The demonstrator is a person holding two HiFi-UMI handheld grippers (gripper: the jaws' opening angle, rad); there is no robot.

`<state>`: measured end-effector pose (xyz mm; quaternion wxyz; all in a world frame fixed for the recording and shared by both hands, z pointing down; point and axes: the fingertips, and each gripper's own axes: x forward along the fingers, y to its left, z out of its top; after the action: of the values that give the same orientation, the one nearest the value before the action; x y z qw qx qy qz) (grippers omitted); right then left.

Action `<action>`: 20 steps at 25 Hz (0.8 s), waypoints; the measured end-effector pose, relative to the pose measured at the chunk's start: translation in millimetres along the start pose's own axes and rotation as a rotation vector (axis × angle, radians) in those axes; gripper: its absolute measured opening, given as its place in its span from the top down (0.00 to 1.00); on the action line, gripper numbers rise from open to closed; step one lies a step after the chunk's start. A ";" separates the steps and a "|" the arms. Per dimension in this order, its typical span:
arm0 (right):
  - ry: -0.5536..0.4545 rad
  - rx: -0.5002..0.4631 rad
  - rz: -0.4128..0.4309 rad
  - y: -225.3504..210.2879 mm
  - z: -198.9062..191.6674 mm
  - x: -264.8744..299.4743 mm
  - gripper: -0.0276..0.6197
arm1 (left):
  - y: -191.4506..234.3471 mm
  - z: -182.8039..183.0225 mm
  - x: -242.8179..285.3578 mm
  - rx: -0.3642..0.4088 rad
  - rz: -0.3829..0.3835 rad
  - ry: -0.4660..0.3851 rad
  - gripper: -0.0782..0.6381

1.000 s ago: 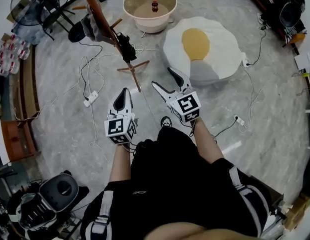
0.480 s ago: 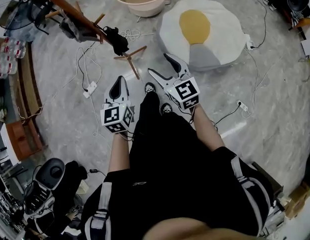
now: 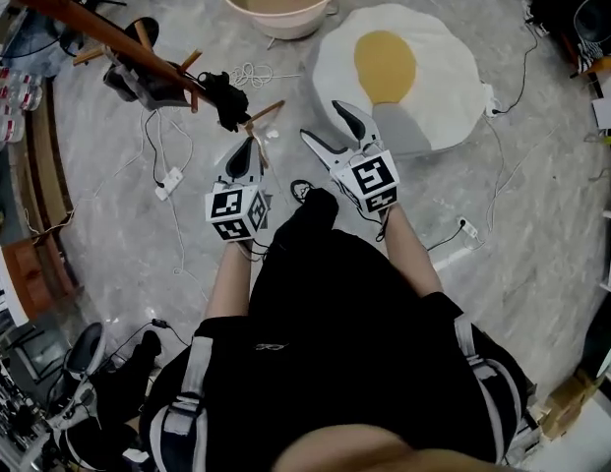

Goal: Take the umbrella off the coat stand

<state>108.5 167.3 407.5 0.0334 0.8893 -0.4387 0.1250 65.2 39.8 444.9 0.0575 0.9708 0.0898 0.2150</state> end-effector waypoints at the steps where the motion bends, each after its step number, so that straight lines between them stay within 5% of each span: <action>1: 0.007 -0.014 0.006 -8.7 4.0 10.3 0.46 | 4.7 4.1 11.0 0.013 0.009 0.006 0.89; 4: 0.018 -0.024 0.038 -33.6 16.3 47.1 0.46 | 23.1 17.7 42.6 0.043 0.031 0.022 0.89; 10: 0.058 -0.048 0.155 -32.8 18.4 118.9 0.47 | 67.6 18.1 67.3 -0.035 0.099 0.041 0.89; 20: 0.204 -0.246 0.522 13.9 -6.4 216.7 0.50 | 142.8 16.1 30.5 -0.198 0.391 -0.046 0.89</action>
<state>222.8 -7.4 467.5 0.1518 0.7187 -0.6585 0.1640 120.7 -94.9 464.3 0.1116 0.9640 -0.1231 0.2077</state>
